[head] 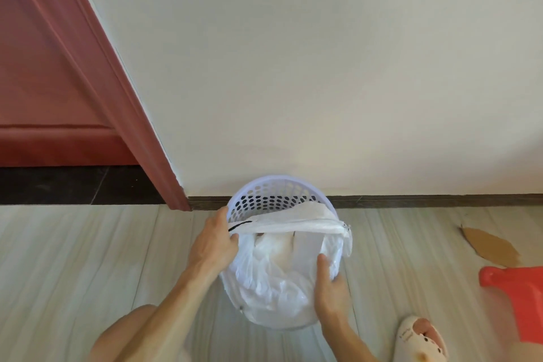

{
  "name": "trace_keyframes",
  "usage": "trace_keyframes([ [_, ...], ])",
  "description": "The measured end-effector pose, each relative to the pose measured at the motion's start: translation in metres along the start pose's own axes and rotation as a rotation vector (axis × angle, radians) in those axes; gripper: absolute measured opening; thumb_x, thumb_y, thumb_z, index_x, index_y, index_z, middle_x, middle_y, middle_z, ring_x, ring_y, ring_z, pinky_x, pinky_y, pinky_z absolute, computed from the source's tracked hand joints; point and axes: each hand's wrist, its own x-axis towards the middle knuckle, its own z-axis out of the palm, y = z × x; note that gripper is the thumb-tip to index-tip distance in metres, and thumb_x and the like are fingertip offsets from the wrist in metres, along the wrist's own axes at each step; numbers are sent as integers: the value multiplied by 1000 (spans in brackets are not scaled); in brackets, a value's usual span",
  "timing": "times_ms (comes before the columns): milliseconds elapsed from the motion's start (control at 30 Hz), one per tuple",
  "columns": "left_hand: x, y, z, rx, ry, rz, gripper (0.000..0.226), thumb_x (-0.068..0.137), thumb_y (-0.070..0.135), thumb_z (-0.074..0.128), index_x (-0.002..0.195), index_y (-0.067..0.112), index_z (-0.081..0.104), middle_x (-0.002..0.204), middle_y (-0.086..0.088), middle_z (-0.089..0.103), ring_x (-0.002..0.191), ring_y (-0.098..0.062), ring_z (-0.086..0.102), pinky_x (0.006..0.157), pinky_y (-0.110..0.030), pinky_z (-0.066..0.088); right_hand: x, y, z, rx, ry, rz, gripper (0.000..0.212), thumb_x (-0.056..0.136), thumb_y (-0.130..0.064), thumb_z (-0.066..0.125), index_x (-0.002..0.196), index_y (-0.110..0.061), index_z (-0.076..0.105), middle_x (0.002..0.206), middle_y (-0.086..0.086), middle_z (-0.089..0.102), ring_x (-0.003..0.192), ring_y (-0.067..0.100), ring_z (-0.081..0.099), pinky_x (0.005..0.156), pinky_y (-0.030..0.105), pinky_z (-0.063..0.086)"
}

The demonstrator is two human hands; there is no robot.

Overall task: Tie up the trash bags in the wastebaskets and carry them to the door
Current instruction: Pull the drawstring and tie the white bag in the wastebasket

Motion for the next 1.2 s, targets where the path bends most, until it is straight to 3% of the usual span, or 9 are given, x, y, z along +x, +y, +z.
trace_keyframes([
  [100, -6, 2, 0, 88, -40, -32, 63, 95, 22, 49, 150, 25, 19, 135, -8, 46, 108, -28, 59, 82, -38, 50, 7, -28, -2, -55, 42, -57, 33, 100, -41, 42, 96, -10, 55, 75, -1, 56, 74, 23, 53, 74, 34, 41],
  [200, -26, 2, 12, 62, -64, -72, 64, 96, 27, 49, 150, 25, 14, 134, -9, 46, 105, -28, 60, 79, -38, 51, 30, -55, -11, -137, 39, -64, 40, 97, -41, 46, 101, -2, 55, 79, 5, 57, 75, 26, 56, 73, 35, 42],
  [400, -46, 7, 20, 189, 82, -69, 34, 94, 49, 45, 121, 30, 45, 141, 2, 33, 99, -20, 62, 61, -31, 45, 49, -89, -45, -335, 10, -176, 48, 81, -47, 68, 106, -9, 53, 91, 4, 63, 78, 25, 60, 65, 33, 46],
  [567, -32, 25, -8, 78, 83, -33, 21, 92, 51, 47, 93, 31, 54, 106, 10, 47, 78, -18, 57, 61, -30, 45, 40, -136, -62, -592, -124, -270, 16, 75, -19, 64, 84, -12, 53, 72, 0, 58, 60, 16, 53, 49, 25, 35],
  [667, -34, 22, -19, 51, 101, -19, 24, 91, 45, 46, 80, 25, 49, 79, 10, 59, 70, -16, 58, 60, -31, 50, 29, -171, -64, -746, -184, -421, 16, 75, -14, 57, 69, -11, 42, 64, 2, 49, 56, 21, 44, 48, 27, 30],
  [800, -43, 17, -39, -213, 52, -12, 23, 86, 35, 58, 74, 18, 49, 66, 0, 65, 61, -16, 59, 57, -31, 42, 20, -205, -75, -916, -185, -596, 10, 79, -22, 54, 82, -12, 54, 74, 5, 63, 68, 26, 64, 53, 30, 47],
  [867, -53, 16, -49, -388, -44, -35, 19, 83, 26, 62, 73, 15, 50, 69, -3, 70, 61, -15, 65, 64, -34, 49, 18, -209, -84, -947, -222, -548, 18, 78, -29, 58, 92, -18, 55, 82, 2, 67, 69, 21, 67, 58, 31, 56],
  [1000, -71, 11, -54, -552, -212, -68, 13, 81, 12, 62, 77, 8, 50, 68, -8, 72, 64, -21, 70, 78, -49, 56, 7, -190, -108, -1035, -244, -391, 39, 73, -43, 68, 96, -17, 50, 82, 1, 62, 58, 18, 57, 49, 27, 41],
  [1200, -74, 23, -60, -519, -179, -48, 13, 83, 19, 59, 82, 13, 48, 67, -5, 73, 74, -27, 70, 80, -46, 52, -11, -136, -103, -1298, -387, -330, 20, 75, -30, 58, 92, -20, 57, 81, -3, 61, 79, 20, 64, 60, 28, 47],
])
